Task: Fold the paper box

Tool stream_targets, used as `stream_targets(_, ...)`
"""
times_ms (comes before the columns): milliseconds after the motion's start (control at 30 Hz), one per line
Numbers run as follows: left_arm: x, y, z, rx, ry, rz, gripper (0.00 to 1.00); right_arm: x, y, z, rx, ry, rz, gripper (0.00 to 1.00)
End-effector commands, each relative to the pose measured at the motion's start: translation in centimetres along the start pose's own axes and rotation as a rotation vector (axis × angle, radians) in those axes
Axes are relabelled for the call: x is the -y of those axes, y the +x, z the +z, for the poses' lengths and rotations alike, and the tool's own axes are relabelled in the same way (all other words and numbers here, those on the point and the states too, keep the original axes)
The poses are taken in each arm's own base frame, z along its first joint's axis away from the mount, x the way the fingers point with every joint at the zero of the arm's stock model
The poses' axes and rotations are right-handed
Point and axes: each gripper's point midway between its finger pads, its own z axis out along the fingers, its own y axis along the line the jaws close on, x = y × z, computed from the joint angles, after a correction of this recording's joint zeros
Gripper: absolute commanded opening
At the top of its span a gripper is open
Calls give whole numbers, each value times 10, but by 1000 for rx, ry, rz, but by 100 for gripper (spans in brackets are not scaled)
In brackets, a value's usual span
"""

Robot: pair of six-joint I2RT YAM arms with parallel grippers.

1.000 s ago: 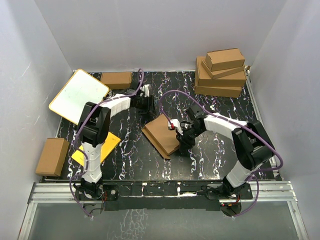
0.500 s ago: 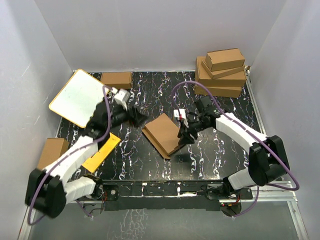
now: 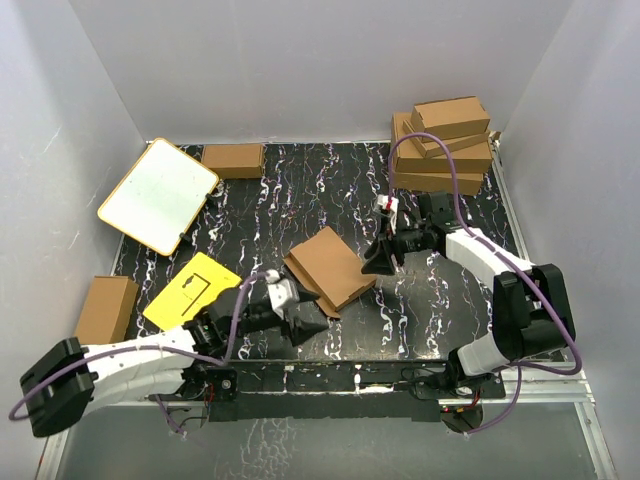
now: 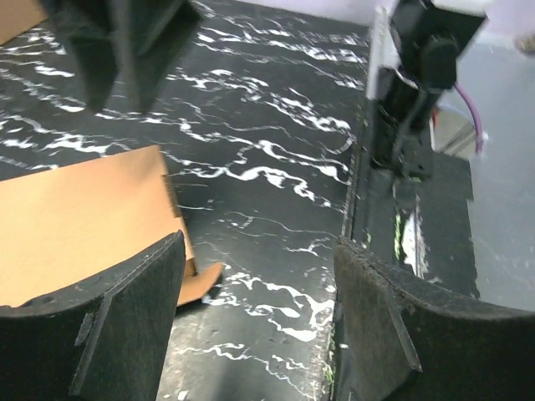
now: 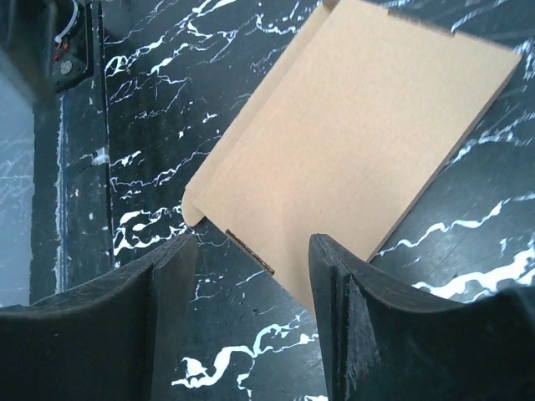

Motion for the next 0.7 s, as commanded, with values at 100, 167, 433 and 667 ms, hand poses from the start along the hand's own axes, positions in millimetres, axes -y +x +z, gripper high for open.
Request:
stream_targets(100,14,39,22,-119,16,276,68,25,-7,2,63,61,63,62)
stream_targets(167,10,45,25,-134,-4,292,66,28,-2,3,56,67,79,62)
stream_targets(433,-3,54,35,-161,-65,310,50,44,10,7,32,120,165,61)
stream_targets(667,-6,65,43,-177,-72,305,45,48,14,9,27,127,207,61)
